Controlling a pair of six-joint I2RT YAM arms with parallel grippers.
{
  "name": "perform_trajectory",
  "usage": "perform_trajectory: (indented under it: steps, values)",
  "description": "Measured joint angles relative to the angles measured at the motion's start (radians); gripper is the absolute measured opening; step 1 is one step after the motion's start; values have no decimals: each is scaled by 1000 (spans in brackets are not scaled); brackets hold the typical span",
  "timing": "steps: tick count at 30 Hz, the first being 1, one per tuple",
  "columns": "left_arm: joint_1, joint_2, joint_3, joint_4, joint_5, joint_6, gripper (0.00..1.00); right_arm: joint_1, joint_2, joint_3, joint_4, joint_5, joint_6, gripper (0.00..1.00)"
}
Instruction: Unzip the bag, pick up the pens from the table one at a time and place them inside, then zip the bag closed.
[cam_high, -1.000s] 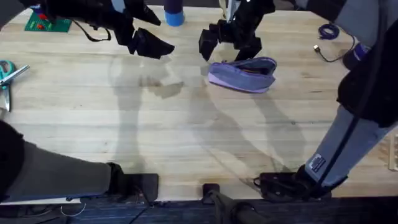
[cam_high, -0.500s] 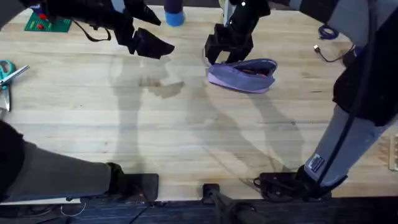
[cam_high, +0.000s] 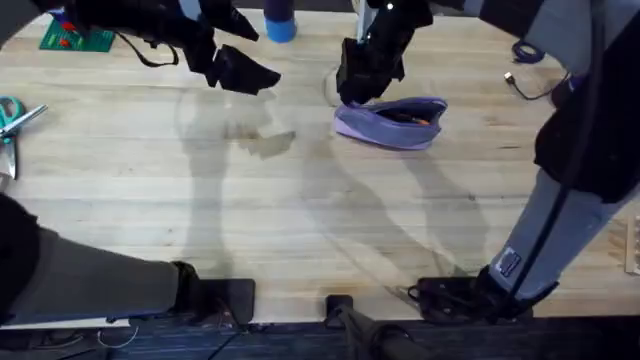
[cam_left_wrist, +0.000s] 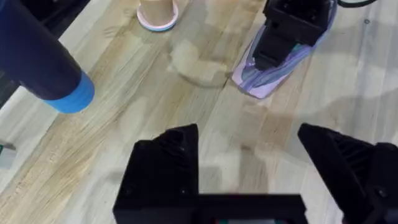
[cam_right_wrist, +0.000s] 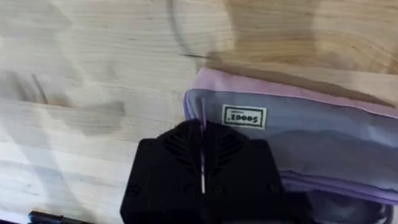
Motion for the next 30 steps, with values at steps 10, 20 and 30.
perform_trajectory:
  steps: [10, 20, 30]
  values:
    - [0, 0, 0, 0, 0, 0, 993, 0, 0, 0, -1, 0, 0, 32]
    - [0, 0, 0, 0, 0, 0, 994, 0, -14, 0, -3, 0, -9, 31]
    - [0, 0, 0, 0, 0, 0, 994, -1, -130, 0, -14, 9, -31, 32]
